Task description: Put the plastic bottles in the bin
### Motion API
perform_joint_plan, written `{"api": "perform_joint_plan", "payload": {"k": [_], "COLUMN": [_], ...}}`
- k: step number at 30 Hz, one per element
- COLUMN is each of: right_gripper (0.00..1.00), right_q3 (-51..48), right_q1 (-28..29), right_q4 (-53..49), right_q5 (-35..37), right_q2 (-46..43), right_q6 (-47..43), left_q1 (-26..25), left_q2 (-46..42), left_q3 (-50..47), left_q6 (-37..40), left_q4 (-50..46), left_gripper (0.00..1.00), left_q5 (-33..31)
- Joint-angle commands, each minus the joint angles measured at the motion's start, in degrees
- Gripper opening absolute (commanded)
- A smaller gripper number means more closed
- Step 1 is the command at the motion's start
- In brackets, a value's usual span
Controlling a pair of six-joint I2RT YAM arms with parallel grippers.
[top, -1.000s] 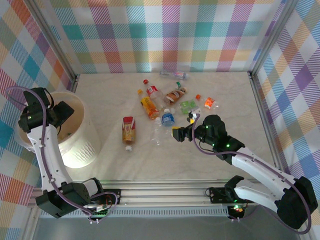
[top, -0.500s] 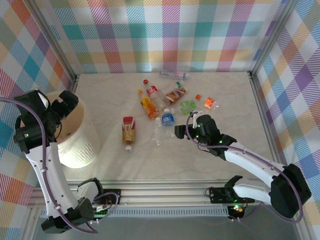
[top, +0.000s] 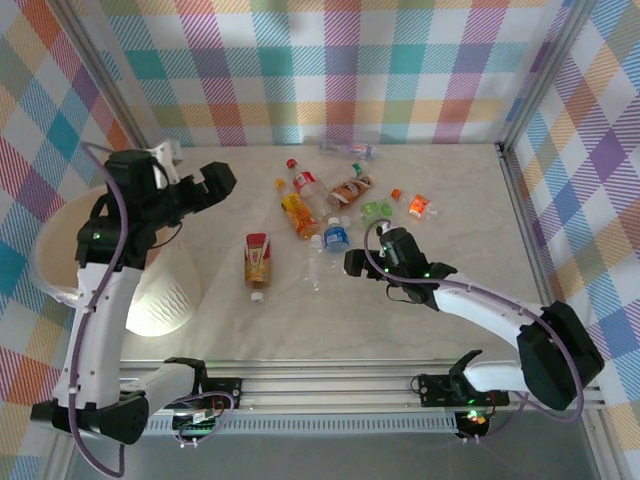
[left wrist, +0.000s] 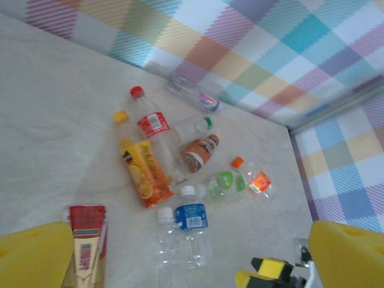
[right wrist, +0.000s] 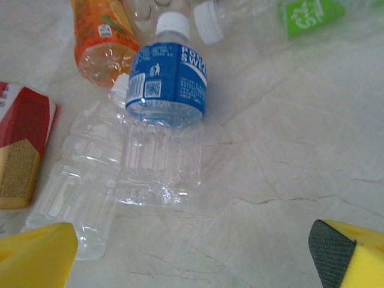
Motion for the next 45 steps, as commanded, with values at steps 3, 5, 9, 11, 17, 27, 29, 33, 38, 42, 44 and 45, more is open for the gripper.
{"api": "perform_joint_plan", "payload": {"k": [3, 5, 9, 11, 17, 27, 29, 33, 38, 42, 44, 45], "right_gripper": [0.98, 0.97, 0.94, 0.93, 0.87, 0.72, 0.74, 0.77, 0.66, 0.59, 0.56, 0.56], "right_q3": [3.77, 4.51, 6.68, 8.55, 13.88, 19.20, 20.49, 21.13, 19.69, 16.39, 14.72, 13.84], "right_q1": [-0.15, -0.03, -0.05, -0.10, 1.17, 1.70, 1.70, 1.71, 1.69, 1.69, 1.63, 1.69], "right_q4": [1.84, 2.48, 2.51, 2.24, -0.93, -3.79, -4.87, -4.35, -2.63, -0.14, 0.69, 0.96], "right_q5": [-3.29, -4.10, -5.06, -6.50, -2.23, 2.29, 2.20, 2.23, 1.63, 0.61, 0.07, -0.08], "right_q2": [4.22, 5.93, 9.94, 12.94, 20.54, 28.05, 29.38, 31.07, 30.11, 26.24, 24.17, 22.81], "right_q6": [1.46, 1.26, 1.18, 0.60, 1.15, -2.39, -3.39, -4.44, -5.65, -7.44, -8.41, -8.75], "left_q1": [-5.59, -6.96, -9.13, -9.67, -9.79, -9.79, -9.79, -9.95, -11.31, -12.90, -13.76, -14.23], "left_q2": [2.48, 3.69, 4.16, 3.68, 2.58, 0.68, 0.87, 2.44, 4.04, 5.30, 5.72, 6.09], "left_q3": [-2.51, -3.40, -6.33, -8.37, -9.95, -12.43, -12.73, -12.58, -12.14, -11.34, -11.17, -11.33], "left_q6": [-2.60, -2.91, -2.86, -2.86, -1.11, -0.63, -0.75, -2.02, -2.83, -2.75, -3.03, -3.33], "left_q4": [7.45, 8.46, 11.71, 14.10, 14.28, 13.67, 13.75, 14.53, 15.95, 16.51, 17.12, 17.76], "left_gripper": [1.00, 1.00, 1.00, 1.00, 1.00, 1.00, 1.00, 1.00, 1.00, 1.00, 1.00, 1.00], "left_q5": [-3.80, -3.39, -4.31, -4.41, -7.46, -8.88, -8.11, -5.14, -4.72, -5.17, -5.52, -5.72]}}
